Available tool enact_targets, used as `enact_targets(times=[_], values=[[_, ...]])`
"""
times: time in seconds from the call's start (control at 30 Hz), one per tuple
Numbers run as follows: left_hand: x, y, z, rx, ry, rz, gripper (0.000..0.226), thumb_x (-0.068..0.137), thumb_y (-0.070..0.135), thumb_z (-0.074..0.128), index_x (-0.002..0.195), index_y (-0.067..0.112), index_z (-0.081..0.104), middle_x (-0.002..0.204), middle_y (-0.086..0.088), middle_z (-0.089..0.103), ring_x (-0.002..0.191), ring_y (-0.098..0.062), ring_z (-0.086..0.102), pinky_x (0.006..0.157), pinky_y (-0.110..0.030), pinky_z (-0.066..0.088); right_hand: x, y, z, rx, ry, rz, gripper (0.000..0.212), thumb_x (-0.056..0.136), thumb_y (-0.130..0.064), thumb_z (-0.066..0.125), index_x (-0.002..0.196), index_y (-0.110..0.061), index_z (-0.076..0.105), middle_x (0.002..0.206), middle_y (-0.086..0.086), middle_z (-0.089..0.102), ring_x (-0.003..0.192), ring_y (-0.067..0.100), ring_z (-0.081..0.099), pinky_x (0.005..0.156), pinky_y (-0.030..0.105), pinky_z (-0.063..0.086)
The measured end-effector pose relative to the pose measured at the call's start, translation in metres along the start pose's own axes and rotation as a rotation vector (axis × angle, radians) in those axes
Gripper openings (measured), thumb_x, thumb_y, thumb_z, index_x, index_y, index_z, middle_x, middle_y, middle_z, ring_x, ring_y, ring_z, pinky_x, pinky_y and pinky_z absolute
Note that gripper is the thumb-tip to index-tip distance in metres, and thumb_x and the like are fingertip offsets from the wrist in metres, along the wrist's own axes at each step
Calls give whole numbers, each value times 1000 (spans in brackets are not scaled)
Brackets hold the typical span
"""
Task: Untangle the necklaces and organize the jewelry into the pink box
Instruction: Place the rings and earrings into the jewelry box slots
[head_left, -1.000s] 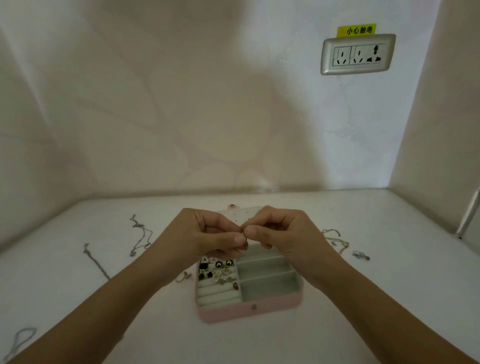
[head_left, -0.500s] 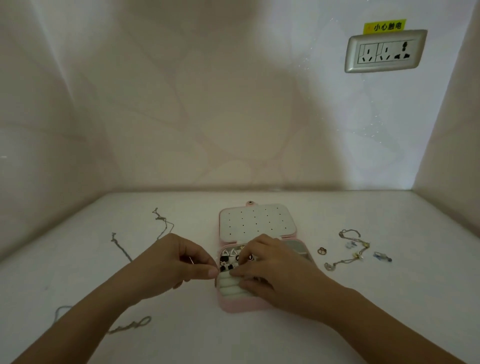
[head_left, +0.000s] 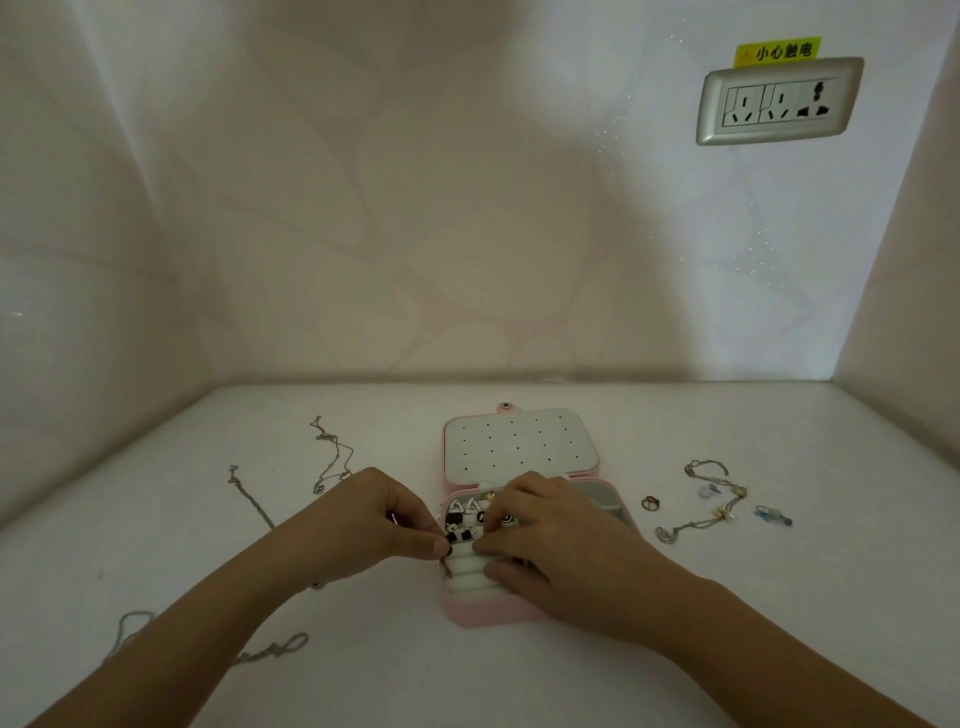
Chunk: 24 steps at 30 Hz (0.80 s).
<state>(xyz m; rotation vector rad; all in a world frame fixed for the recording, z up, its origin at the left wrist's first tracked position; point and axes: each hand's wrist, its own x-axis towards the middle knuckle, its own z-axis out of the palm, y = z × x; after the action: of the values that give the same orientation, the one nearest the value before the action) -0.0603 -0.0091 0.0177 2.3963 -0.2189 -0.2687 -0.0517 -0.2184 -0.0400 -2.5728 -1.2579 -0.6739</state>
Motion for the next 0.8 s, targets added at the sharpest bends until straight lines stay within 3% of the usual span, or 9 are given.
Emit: enact_targets(times=[0.3, 0.53, 0.8], values=[[11, -5, 7, 35, 7, 4, 8, 76, 27, 78, 75, 19, 75, 45, 14, 48, 41, 1, 39, 44, -8, 28, -1, -1, -4, 51, -33, 38, 33, 89, -41, 42, 98, -25, 70, 101, -8, 63, 98, 13, 54, 80, 30, 50], [16, -2, 3, 125, -47, -9, 10, 76, 32, 77, 76, 22, 75, 42, 13, 40, 44, -2, 34, 50, -15, 27, -2, -1, -5, 70, -25, 50, 33, 87, -41, 42, 97, -25, 70, 100, -8, 62, 96, 13, 54, 78, 30, 51], [22, 7, 1, 232, -107, -23, 12, 77, 33, 76, 68, 29, 69, 49, 9, 39, 45, -6, 33, 46, -14, 27, -2, -1, -3, 86, -42, 9, 31, 90, -36, 43, 102, -29, 71, 104, -7, 60, 103, 14, 50, 80, 34, 51]])
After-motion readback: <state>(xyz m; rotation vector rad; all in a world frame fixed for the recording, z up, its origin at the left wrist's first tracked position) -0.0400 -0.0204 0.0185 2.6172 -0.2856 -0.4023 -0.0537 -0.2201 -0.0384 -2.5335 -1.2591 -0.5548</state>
